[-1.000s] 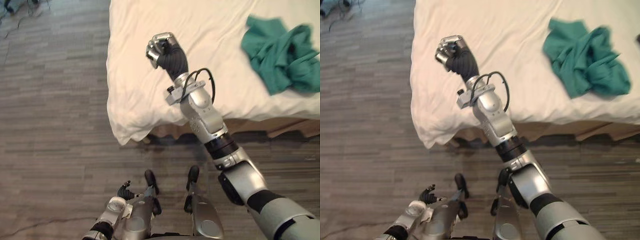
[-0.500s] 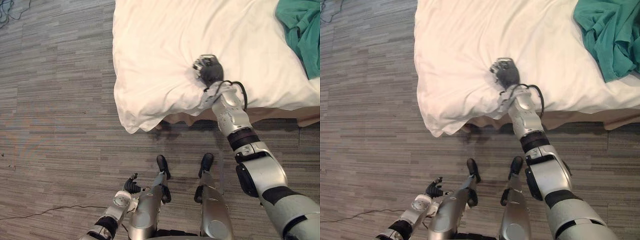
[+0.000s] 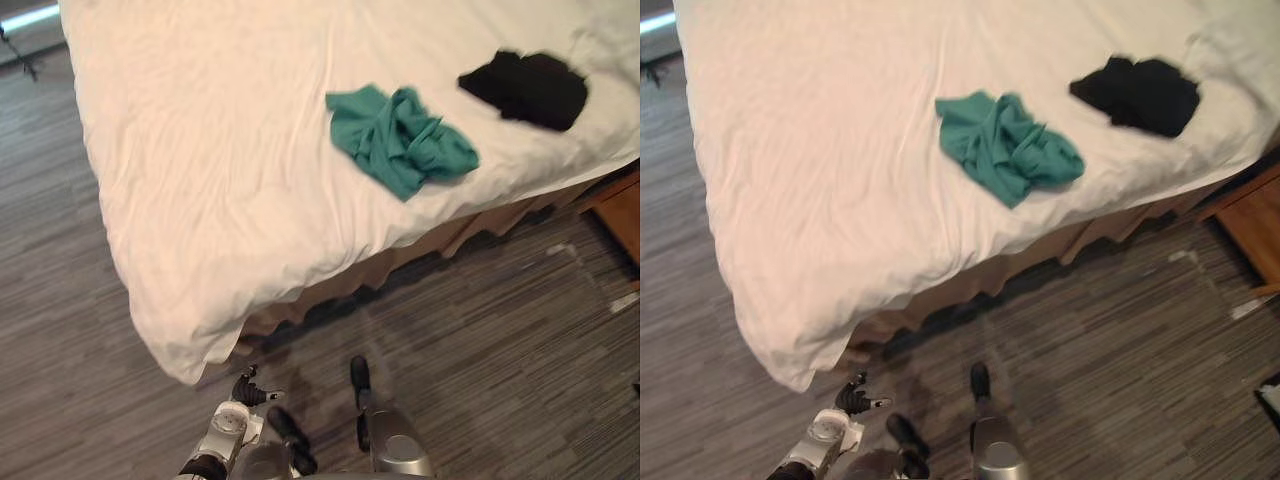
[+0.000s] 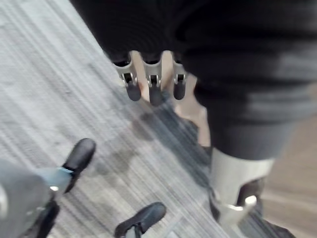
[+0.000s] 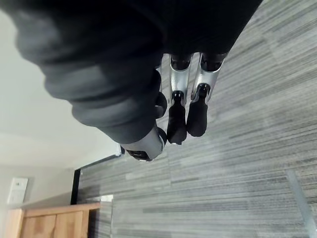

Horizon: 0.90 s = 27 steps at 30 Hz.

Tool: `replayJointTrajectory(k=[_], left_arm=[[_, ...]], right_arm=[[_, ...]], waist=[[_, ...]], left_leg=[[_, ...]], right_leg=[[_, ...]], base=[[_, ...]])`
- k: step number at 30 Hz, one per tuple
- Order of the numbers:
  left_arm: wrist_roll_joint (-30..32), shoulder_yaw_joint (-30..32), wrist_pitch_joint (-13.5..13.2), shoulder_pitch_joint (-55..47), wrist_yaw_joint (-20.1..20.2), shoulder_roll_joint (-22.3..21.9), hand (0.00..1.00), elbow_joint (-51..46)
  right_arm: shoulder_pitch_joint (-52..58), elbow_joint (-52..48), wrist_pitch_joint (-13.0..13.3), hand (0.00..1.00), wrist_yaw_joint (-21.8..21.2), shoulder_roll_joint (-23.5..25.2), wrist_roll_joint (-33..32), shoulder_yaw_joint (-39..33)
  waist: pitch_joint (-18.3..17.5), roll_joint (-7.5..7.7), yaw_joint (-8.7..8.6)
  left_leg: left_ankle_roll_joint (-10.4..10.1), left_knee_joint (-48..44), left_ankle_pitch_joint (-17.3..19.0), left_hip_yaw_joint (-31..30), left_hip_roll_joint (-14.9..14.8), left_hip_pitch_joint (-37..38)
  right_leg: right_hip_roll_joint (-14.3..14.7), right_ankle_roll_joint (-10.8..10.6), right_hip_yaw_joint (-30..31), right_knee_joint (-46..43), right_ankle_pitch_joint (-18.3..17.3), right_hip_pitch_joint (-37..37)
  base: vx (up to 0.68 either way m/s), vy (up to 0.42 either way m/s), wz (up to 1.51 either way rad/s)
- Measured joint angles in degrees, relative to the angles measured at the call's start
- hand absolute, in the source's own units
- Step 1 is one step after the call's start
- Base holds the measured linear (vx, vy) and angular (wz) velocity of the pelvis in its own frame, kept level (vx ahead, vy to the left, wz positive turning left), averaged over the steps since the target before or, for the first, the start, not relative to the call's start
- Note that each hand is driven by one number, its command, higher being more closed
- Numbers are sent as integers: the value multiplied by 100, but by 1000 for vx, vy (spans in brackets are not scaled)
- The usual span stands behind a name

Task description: Tidy the bed and pick cloth on bed and put in laundry

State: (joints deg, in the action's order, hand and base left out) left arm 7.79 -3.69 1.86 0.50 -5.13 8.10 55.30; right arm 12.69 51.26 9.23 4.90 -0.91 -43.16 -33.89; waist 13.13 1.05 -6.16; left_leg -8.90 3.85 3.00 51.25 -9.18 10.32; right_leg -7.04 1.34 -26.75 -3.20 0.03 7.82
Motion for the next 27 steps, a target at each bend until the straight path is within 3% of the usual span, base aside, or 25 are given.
replayJointTrajectory(k=[1,3,5,7,8,9,10,11,12,14,16,17,18,19,20,23,25,26,27], left_arm=[[-1,-9,105,-236,-23,70,0,59],[6,-106,308,-205,-5,105,0,243],[98,-231,398,-108,40,52,0,266],[101,-236,490,-60,84,-11,0,287],[22,-155,497,-72,90,-73,0,336],[-288,68,487,-73,-18,-197,0,382],[-413,201,473,-75,-99,-286,0,391],[-589,423,422,-72,-178,-400,0,336],[-690,453,164,-74,-308,-425,0,268],[-707,451,-28,-130,-379,-428,0,273],[-787,443,-272,-173,-364,-434,0,283],[-789,430,-289,-171,-352,-433,0,299],[-799,428,-334,-178,-344,-439,0,340],[-790,356,-353,-111,-336,-413,0,408],[-798,209,-366,-27,-331,-297,0,402],[-811,-76,-373,225,-226,-127,0,428],[-809,-200,-401,323,-230,-86,0,504],[-804,-235,-429,348,-237,-85,0,499],[-809,-249,-473,332,-242,-81,0,503]], right_arm=[[-191,173,-84,0,-261,115,300,147],[-379,481,-162,0,-573,96,511,287],[-351,546,-164,0,-753,48,573,347],[-313,617,-169,0,-888,-67,753,669],[-305,617,-143,0,-961,-154,948,930],[-359,567,-108,0,-1006,-177,968,1184],[-464,581,-66,0,-984,-196,1034,1258],[-625,615,-44,0,-999,-243,1203,1442],[-782,688,-6,0,-1021,-263,1331,1643],[-861,722,8,0,-1041,-293,1413,1793],[-890,702,65,0,-1043,-425,1454,2050],[-890,708,72,0,-1041,-482,1455,2105],[-861,722,74,0,-1025,-589,1456,2144],[-785,699,102,0,-984,-619,1492,2230],[-657,779,94,0,-942,-635,1602,2290],[-528,890,43,0,-889,-584,1609,2348],[-559,890,37,0,-900,-574,1622,2362],[-622,887,37,0,-913,-583,1652,2389],[-693,884,52,0,-942,-596,1791,2391]], waist=[[-97,54,15],[-74,-8,-22],[-31,-114,-44],[10,-217,-48],[46,-295,-35],[51,-337,7],[57,-380,22],[54,-411,163],[63,-394,374],[53,-370,403],[21,-417,406],[11,-443,407],[-30,-485,431],[-91,-422,311],[-128,-317,278],[-161,-251,225],[-134,-282,219],[-98,-309,242],[-35,-298,262]], left_leg=[[-137,-184,128,493,-58,231],[-145,-703,216,837,-246,362],[34,-1414,323,857,-522,435],[241,-2884,360,562,-1151,356],[680,-4014,59,-115,-1610,84],[713,-4942,355,-1149,-1719,-415],[615,-5252,643,-1720,-1597,-720],[503,-5409,1023,-2589,-1198,-1130],[458,-4952,1243,-3333,-681,-1324],[459,-3961,1273,-3857,-337,-1289],[438,-2020,1098,-4426,-90,-1205],[226,-1751,801,-4506,-93,-1225],[171,-1615,476,-4483,-49,-1102],[200,-1501,464,-4322,33,-1015],[217,-1407,466,-4207,148,-893],[296,-1163,512,-4064,285,-629],[394,-1141,581,-3970,266,-451],[394,-1043,580,-3818,250,-223],[394,-994,580,-3674,264,-41]], right_leg=[[-179,14,-707,-266,38,-4],[-187,80,-814,-608,91,84],[-170,95,-587,-824,-139,58],[-49,123,-304,-919,-342,-110],[113,169,-36,-880,-441,-297],[224,257,392,-820,-544,-385],[294,311,640,-816,-594,-388],[449,344,1199,-782,-588,-391],[586,335,1880,-709,-514,-447],[664,263,2408,-578,-475,-514],[730,24,2953,-335,-353,-523],[752,-50,3046,-268,-300,-538],[771,-162,3195,-144,-207,-571],[645,-347,3209,105,47,-681],[526,-383,3258,218,67,-706],[407,-510,3127,148,2,-747],[383,-729,2953,-432,-162,-591],[392,-899,2777,-1150,-302,-336],[350,-900,2562,-1732,-363,-131]], base=[[239,-76,-218],[186,-112,-143],[127,-132,-61],[95,-120,-79],[90,-64,-123],[93,-22,-146],[124,79,-197],[141,123,-280],[174,166,-302],[127,160,-213],[119,210,-193],[108,178,-172],[173,178,-109],[236,226,-89],[286,252,-32],[214,172,-19],[103,82,-19],[48,50,-43],[36,65,-59]])
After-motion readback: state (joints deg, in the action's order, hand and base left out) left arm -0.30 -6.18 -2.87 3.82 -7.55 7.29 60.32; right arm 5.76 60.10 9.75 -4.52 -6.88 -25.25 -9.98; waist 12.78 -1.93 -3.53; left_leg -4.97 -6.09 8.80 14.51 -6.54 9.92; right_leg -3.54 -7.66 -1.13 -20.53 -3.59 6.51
